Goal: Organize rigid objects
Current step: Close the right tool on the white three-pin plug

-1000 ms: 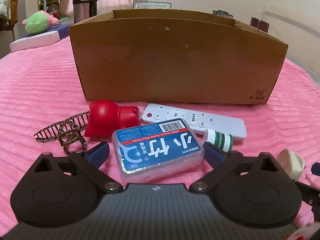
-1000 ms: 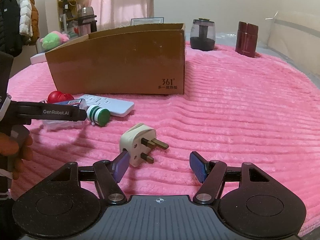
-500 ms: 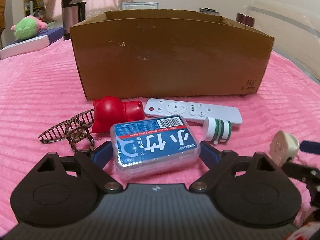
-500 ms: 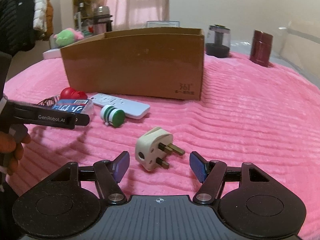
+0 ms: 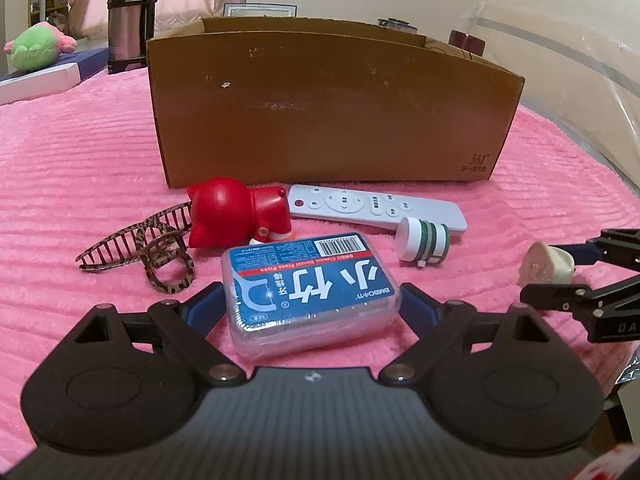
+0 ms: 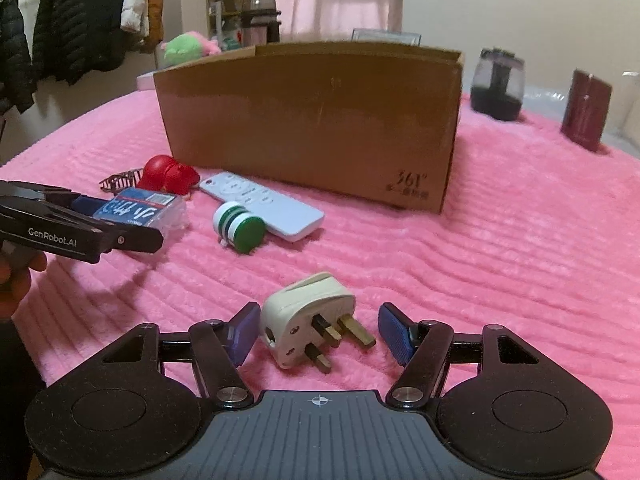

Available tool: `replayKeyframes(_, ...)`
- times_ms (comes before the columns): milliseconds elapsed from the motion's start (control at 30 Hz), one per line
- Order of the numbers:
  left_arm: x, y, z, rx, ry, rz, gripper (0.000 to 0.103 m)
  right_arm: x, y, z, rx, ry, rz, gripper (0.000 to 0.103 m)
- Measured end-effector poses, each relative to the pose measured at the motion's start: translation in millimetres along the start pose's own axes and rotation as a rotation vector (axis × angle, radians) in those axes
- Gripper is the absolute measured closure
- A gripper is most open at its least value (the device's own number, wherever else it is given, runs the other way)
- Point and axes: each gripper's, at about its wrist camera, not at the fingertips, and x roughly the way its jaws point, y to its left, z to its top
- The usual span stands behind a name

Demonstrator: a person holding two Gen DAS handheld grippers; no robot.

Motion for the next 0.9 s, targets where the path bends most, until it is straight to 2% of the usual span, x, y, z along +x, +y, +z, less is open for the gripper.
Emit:
replayKeyframes(67, 0, -2, 0, 0.009, -0.002, 0.011, 0.013, 1, 1, 0, 0.001, 0.010, -0.005, 0.046)
replayKeyframes(500, 8, -10, 3, -0.023, -0.001, 0.083, 0.013, -9, 18, -2, 0.109, 0.014, -0.066, 0.047)
replayKeyframes(900, -11, -4, -2, 0.026, 0.004, 0.068, 0.015, -19, 28, -3, 0.133, 0.006, -0.077, 0.047)
